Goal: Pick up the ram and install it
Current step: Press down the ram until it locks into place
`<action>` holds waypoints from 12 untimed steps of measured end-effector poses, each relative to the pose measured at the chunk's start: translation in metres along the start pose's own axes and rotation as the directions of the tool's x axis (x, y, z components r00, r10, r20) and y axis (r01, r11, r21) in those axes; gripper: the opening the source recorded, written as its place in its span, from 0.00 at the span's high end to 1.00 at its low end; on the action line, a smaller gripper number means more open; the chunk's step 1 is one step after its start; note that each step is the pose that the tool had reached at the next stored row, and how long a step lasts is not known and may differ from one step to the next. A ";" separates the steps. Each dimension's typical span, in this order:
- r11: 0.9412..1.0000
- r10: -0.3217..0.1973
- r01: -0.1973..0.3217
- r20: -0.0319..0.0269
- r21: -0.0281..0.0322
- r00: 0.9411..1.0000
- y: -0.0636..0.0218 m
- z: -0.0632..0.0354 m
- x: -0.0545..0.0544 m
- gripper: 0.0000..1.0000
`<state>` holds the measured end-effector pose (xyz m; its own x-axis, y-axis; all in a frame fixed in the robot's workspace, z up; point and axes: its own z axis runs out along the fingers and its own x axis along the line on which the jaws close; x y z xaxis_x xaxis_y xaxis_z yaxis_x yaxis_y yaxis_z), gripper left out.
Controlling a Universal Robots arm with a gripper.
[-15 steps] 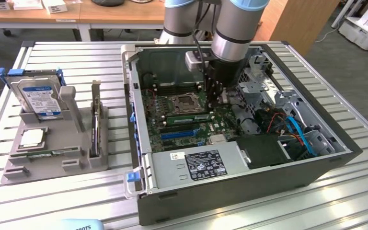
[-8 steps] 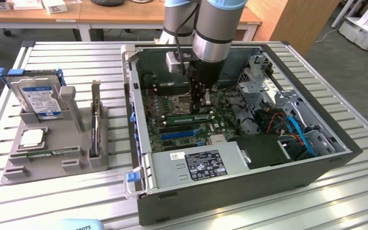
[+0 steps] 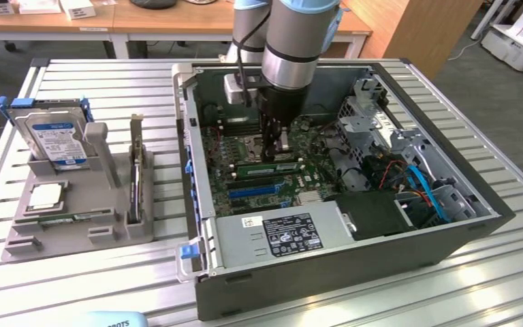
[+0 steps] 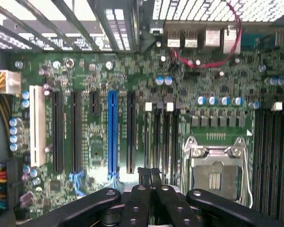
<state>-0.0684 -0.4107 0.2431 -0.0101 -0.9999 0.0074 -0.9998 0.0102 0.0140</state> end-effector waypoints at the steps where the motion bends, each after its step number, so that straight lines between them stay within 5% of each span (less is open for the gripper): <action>1: 1.000 0.000 0.000 0.000 0.000 1.000 0.0016 0.0001 0.000 0.90; 12: 1.000 0.000 0.000 0.000 0.000 1.000 0.0137 0.0006 0.000 0.90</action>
<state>-0.0821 -0.4107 0.2427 -0.0099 -0.9999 0.0074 -0.9999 0.0100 0.0140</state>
